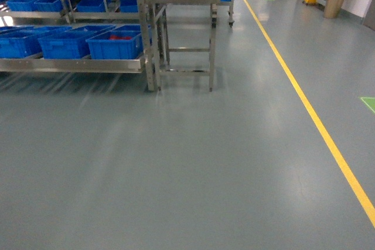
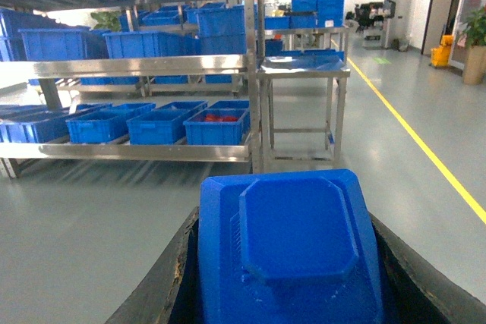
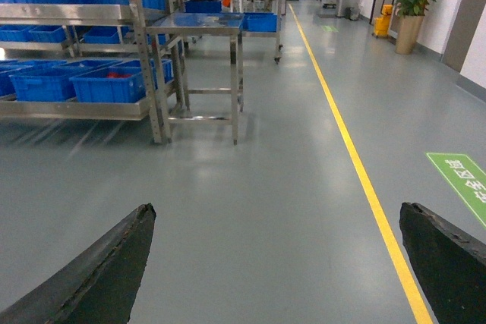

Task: Pick blue part to blue bin on bottom shelf

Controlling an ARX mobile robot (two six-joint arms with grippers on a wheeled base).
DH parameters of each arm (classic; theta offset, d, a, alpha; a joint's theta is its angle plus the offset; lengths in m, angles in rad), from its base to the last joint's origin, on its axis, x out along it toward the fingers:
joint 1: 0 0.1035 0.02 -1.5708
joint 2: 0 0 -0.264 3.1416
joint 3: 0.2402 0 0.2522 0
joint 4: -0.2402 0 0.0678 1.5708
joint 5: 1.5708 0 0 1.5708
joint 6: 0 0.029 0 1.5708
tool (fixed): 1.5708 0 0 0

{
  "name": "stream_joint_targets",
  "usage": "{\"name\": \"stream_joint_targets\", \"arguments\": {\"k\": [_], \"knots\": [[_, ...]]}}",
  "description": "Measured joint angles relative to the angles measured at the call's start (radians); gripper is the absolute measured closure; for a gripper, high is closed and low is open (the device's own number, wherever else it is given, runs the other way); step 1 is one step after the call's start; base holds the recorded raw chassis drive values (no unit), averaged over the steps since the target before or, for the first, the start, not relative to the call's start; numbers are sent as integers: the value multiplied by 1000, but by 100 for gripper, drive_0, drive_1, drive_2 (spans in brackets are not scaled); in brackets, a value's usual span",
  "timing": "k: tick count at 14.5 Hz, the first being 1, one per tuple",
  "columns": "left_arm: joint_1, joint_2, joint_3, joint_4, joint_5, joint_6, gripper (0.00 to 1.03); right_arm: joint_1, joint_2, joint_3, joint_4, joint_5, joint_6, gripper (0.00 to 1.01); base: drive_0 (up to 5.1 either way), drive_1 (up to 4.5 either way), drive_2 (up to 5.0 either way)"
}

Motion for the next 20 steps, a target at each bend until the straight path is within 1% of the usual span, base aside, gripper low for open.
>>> {"name": "stream_joint_targets", "arguments": {"k": [20], "knots": [[0, -1, 0, -1, 0, 0, 59, 0, 0, 0, -1, 0, 0, 3, -5, 406, -416]]}}
